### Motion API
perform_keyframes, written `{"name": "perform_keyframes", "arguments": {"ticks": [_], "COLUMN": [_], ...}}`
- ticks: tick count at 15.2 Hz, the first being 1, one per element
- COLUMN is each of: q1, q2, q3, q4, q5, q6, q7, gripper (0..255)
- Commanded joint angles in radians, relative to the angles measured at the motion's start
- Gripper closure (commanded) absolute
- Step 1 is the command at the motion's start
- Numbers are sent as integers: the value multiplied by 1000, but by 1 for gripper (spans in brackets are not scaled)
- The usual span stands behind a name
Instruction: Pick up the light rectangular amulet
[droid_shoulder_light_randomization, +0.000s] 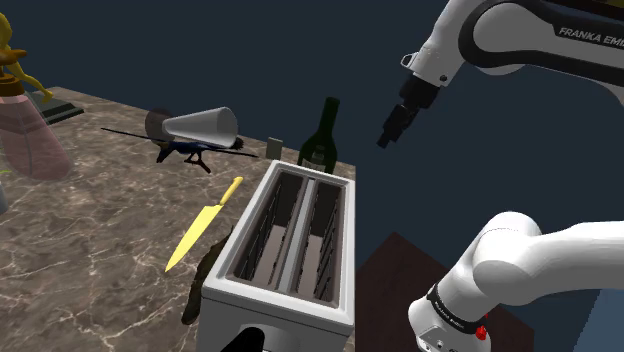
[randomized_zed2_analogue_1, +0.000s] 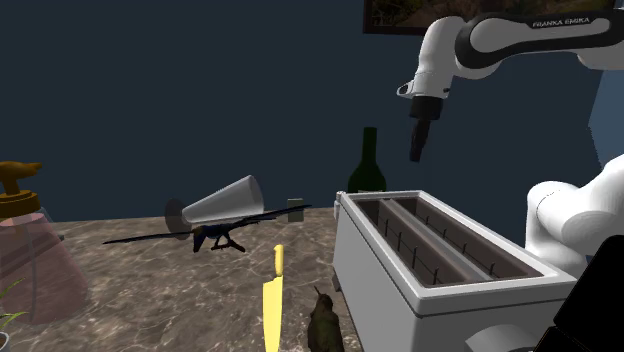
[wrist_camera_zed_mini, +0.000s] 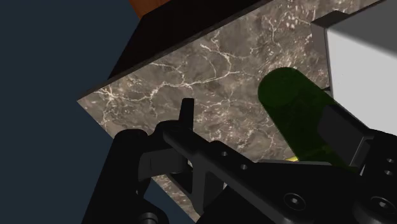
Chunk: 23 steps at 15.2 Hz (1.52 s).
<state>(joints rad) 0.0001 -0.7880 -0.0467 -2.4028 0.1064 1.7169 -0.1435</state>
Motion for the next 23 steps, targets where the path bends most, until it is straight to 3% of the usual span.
{"name": "perform_keyframes", "arguments": {"ticks": [1,12,23], "q1": [0,-28,-35], "q2": [0,438,909], "q3": [0,143,194], "q4": [0,219,612], "q5": [0,1,-106], "q6": [0,191,217], "q7": [0,286,573], "gripper": [0,0,0]}}
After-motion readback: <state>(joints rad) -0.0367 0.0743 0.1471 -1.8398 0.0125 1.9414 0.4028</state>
